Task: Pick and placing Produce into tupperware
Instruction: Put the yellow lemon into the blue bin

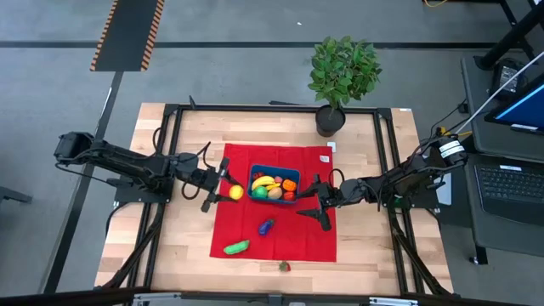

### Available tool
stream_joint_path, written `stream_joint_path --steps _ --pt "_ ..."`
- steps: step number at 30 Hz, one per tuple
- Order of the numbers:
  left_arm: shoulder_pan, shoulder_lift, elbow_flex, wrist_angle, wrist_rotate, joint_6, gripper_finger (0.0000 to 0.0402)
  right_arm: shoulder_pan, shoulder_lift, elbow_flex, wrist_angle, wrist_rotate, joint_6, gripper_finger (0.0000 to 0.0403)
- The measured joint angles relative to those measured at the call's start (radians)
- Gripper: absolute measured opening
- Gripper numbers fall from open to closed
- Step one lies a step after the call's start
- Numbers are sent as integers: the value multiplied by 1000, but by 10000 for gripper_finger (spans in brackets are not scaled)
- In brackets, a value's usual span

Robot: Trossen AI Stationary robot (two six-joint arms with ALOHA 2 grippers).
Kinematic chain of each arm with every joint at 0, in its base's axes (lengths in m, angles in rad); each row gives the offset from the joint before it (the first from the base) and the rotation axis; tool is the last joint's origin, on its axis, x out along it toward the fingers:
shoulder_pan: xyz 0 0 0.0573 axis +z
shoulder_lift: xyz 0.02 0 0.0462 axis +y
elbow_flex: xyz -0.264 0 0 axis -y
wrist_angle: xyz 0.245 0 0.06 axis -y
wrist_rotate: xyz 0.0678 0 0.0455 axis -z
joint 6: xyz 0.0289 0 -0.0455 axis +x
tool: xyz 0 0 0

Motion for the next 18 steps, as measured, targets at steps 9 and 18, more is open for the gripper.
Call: stream_joint_path --steps 9,18 --pt "-1 81 0 116 -280 -70 198 0 0 0 0 0 0 267" --pt "0 189 0 237 -297 -70 198 0 0 0 0 0 0 267"
